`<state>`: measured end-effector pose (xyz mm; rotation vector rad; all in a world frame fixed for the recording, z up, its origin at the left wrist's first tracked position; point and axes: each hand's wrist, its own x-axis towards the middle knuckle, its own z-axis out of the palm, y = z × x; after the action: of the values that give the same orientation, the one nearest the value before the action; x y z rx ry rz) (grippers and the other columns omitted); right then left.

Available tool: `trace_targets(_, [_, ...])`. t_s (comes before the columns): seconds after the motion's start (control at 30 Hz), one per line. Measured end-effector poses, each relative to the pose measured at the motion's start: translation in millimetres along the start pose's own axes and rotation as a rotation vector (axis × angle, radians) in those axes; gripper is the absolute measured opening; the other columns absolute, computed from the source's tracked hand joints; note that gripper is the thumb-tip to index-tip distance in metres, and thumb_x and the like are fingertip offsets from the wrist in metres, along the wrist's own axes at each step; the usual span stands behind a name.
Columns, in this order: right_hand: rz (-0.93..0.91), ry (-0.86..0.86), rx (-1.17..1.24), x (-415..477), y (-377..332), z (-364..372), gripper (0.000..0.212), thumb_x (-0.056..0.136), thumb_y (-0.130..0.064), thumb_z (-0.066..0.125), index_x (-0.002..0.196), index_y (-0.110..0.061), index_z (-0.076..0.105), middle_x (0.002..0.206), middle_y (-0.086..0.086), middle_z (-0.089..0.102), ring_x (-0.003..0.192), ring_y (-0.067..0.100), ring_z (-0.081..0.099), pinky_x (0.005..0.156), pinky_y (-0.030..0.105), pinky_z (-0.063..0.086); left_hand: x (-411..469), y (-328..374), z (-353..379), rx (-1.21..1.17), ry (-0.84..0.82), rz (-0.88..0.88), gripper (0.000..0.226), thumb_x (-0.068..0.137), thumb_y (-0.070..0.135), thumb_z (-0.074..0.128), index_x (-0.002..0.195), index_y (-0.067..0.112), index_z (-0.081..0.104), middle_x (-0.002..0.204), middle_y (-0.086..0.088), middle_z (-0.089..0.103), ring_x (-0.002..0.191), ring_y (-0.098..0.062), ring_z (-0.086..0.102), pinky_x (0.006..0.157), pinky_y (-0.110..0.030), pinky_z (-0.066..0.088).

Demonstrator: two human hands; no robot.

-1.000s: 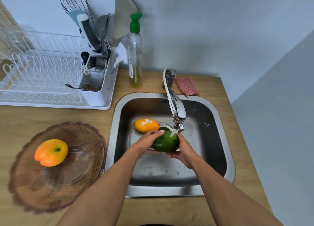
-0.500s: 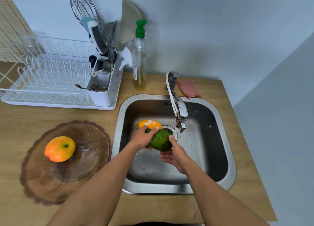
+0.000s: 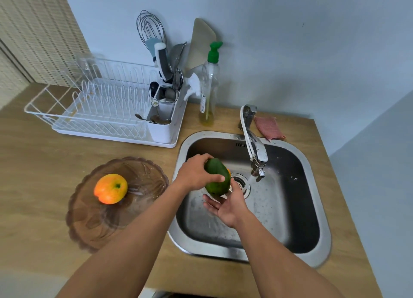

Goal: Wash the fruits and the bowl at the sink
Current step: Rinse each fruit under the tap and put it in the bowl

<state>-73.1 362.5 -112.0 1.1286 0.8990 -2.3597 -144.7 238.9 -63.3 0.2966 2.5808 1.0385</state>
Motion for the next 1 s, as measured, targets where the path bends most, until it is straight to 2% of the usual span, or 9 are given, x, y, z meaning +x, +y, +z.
trace_targets(0.1, [-0.026,-0.002,-0.028,1.9,0.6,7.0,0.055,0.097,-0.055,0.04,0.132,-0.014,0.052,0.125,0.021,0.06,0.101,0.035,0.064,0.079,0.043,0.054,-3.9,1.7,-8.3,0.096,0.043,0.054,0.065,0.067,0.053,0.081,0.123,0.03,0.057,0.11,0.004,0.057,0.102,-0.017,0.057,0.088,-0.031,0.049])
trace_targets(0.17, [-0.04,-0.015,-0.067,1.7,-1.0,11.6,0.053,0.098,-0.053,0.039,0.131,-0.014,0.053,0.127,0.021,0.06,0.101,0.035,0.063,0.081,0.043,0.054,-6.3,1.4,-13.1,0.117,0.059,0.074,0.065,0.066,0.052,0.081,0.123,0.03,0.058,0.109,0.004,0.057,0.101,-0.017,0.057,0.089,-0.034,0.051])
trace_targets(0.3, [-0.082,0.013,-0.048,3.8,-5.7,16.9,0.051,0.098,-0.05,0.041,0.128,-0.012,0.055,0.132,0.021,0.055,0.102,0.032,0.061,0.097,0.044,0.049,-10.6,4.6,-24.7,0.112,0.097,0.092,0.065,0.067,0.05,0.081,0.123,0.028,0.058,0.112,0.002,0.058,0.102,-0.018,0.057,0.089,-0.036,0.051])
trace_targets(0.47, [-0.115,-0.015,-0.026,3.4,-6.2,22.6,0.044,0.097,-0.044,0.046,0.127,-0.013,0.057,0.131,0.016,0.057,0.115,0.031,0.058,0.1,0.043,0.046,-14.2,4.3,-37.7,0.058,0.095,0.078,0.066,0.067,0.048,0.082,0.124,0.025,0.059,0.115,0.002,0.06,0.103,-0.017,0.057,0.089,-0.033,0.051])
trace_targets(0.6, [-0.136,-0.043,0.025,0.6,-9.7,23.0,0.044,0.095,-0.038,0.055,0.131,-0.014,0.055,0.129,0.017,0.058,0.116,0.032,0.058,0.09,0.041,0.052,-15.4,-0.2,-39.3,-0.107,0.126,-0.004,0.063,0.068,0.044,0.084,0.123,0.024,0.061,0.11,0.004,0.061,0.102,-0.016,0.059,0.09,-0.033,0.052])
trace_targets(0.7, [-0.18,-0.048,0.016,-2.6,-17.9,22.6,0.042,0.094,-0.031,0.059,0.132,-0.014,0.053,0.113,0.016,0.059,0.114,0.035,0.058,0.1,0.045,0.048,-18.6,-7.2,-36.2,-0.304,0.13,-0.091,0.067,0.068,0.042,0.085,0.127,0.021,0.058,0.106,0.004,0.059,0.102,-0.02,0.063,0.085,-0.041,0.059])
trace_targets(0.8, [-0.238,-0.077,-0.093,-5.5,-30.2,29.6,0.036,0.094,-0.03,0.06,0.128,-0.018,0.055,0.116,0.013,0.058,0.113,0.032,0.058,0.102,0.049,0.048,-22.0,-12.7,-35.6,-0.429,0.121,-0.161,0.06,0.076,0.043,0.079,0.127,0.022,0.053,0.111,-0.003,0.059,0.098,-0.021,0.066,0.074,-0.038,0.063])
trace_targets(0.9, [-0.298,-0.081,-0.287,-4.4,-38.7,36.0,0.036,0.091,-0.037,0.063,0.123,-0.021,0.06,0.119,0.009,0.061,0.109,0.03,0.061,0.097,0.049,0.052,-28.2,-17.4,-37.1,-0.564,0.131,-0.21,0.05,0.085,0.038,0.072,0.126,0.015,0.055,0.12,-0.011,0.06,0.093,-0.024,0.071,0.075,-0.043,0.063])
trace_targets(1.0, [-0.31,-0.091,-0.35,-3.4,-34.4,47.6,0.037,0.086,-0.044,0.067,0.117,-0.024,0.064,0.12,0.008,0.064,0.112,0.031,0.062,0.09,0.046,0.055,-45.2,-20.9,-45.6,-0.657,0.173,-0.222,0.037,0.09,0.027,0.069,0.12,0.009,0.058,0.113,-0.016,0.064,0.089,-0.028,0.073,0.07,-0.041,0.063])
